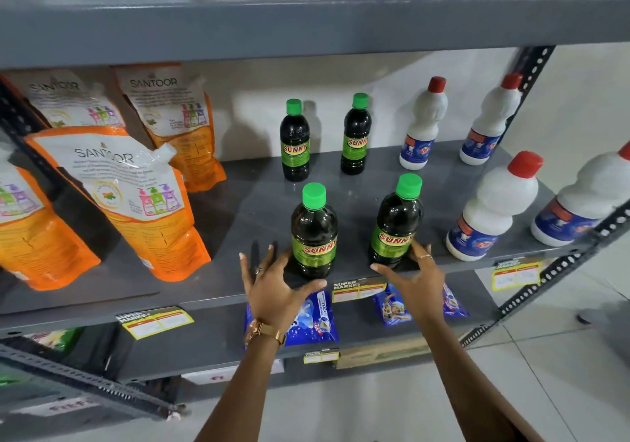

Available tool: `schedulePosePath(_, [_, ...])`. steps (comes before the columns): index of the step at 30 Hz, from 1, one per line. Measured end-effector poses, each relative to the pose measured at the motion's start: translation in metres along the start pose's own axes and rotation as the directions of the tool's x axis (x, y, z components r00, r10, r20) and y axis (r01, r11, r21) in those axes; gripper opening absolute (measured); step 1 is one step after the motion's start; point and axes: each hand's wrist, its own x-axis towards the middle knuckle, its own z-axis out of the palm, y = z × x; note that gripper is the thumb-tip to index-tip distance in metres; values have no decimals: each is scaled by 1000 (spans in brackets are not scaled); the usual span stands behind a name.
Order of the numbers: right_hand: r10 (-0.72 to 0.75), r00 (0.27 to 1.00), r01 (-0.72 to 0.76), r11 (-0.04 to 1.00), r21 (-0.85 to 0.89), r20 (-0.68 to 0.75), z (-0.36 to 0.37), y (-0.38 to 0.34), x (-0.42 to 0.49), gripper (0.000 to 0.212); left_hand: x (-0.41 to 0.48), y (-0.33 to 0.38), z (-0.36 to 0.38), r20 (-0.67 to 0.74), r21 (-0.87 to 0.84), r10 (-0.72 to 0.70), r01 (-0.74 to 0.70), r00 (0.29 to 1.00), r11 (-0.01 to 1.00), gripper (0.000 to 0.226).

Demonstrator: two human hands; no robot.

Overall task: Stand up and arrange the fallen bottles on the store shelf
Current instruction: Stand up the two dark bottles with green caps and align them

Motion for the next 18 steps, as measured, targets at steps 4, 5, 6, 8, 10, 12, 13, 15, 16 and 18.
schedulePosePath(4, [-29, 999, 29, 999, -36, 19, -1, 6, 3, 93, -1, -5, 0, 6, -39, 25, -24, 1000, 999, 69])
schedulePosePath(5, [-40, 999, 41, 998, -43, 18, -2, 8, 3, 92, -1, -5, 0, 12, -52, 30, -29, 999, 998, 69])
schedulePosePath(6, [-54, 998, 55, 997, -48, 20, -3, 10, 3, 92, -1, -5, 0, 16, -65, 34, -33, 999, 997, 69])
schedulePosePath(8, [-76, 997, 77, 996, -48, 35, -4, 12, 4, 93, -1, -5, -1, 27, -78, 33, -31, 999, 996, 71])
schedulePosePath(10, [-96, 995, 98, 994, -58, 41, -2, 14, 6, 90, -3, -6, -2, 42, -60, 36, -33, 998, 998, 74])
schedulePosePath(12, [-101, 994, 105, 992, -66, 48, -1, 16, 7, 87, -4, -6, -2, 57, -28, 37, -36, 998, 999, 79])
schedulePosePath(13, [-105, 993, 109, 992, -61, 56, -1, 17, 7, 87, -4, -6, -2, 52, -18, 31, -31, 998, 999, 82])
schedulePosePath(15, [-113, 990, 116, 993, -38, 81, -2, 16, 6, 87, -5, -3, -3, 19, -29, 13, -12, 1000, 999, 94])
schedulePosePath(16, [-109, 989, 111, 994, -14, 95, -6, 16, 4, 88, -9, 2, -3, -12, -40, -3, 3, 1000, 999, 100])
schedulePosePath(18, [-115, 992, 111, 992, 58, 60, -21, 19, -2, 87, -30, 22, -3, -109, -68, -37, 29, 993, 997, 105])
